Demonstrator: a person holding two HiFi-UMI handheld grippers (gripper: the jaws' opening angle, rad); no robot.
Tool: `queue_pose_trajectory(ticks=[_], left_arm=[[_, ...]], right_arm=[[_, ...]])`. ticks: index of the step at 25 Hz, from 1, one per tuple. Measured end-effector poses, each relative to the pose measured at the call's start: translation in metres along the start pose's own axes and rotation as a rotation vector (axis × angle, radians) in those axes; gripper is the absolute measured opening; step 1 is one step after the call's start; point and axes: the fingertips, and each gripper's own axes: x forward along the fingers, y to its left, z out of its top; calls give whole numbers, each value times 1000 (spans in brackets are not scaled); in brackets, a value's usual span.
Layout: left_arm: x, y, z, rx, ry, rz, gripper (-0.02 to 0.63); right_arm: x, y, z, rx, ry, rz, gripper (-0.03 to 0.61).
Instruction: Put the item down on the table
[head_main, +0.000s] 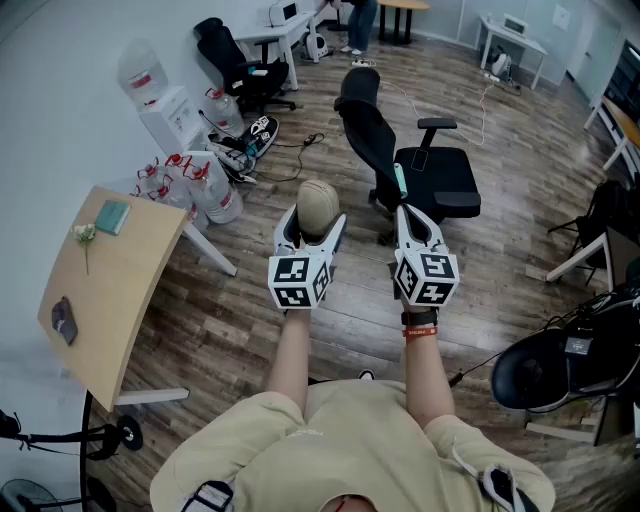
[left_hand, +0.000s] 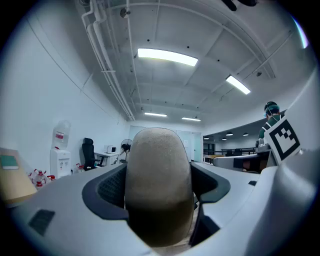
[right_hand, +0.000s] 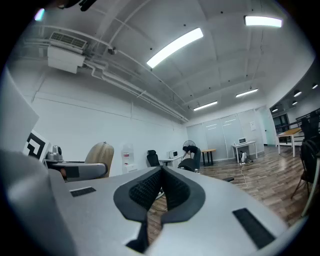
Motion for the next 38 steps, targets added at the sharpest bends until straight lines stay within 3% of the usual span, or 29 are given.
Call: queue_pose_trajectory(ticks=[8, 15, 22, 30, 38], left_arm=[[-23, 6, -1, -6, -9, 98, 371], [-65, 56, -12, -27, 4, 250, 371], [-132, 117, -12, -37, 11, 425, 371], [-229, 203, -4, -47, 1, 640, 371], [-317, 292, 12, -57, -20, 791, 371]], right_arm=[[2, 17, -12, 8, 38, 93, 15], [29, 87, -34, 18, 99, 275, 15], [50, 183, -52, 24, 160, 463, 15], [62, 325, -65, 8, 200, 694, 15], [77, 459, -71, -8, 225, 850, 15]])
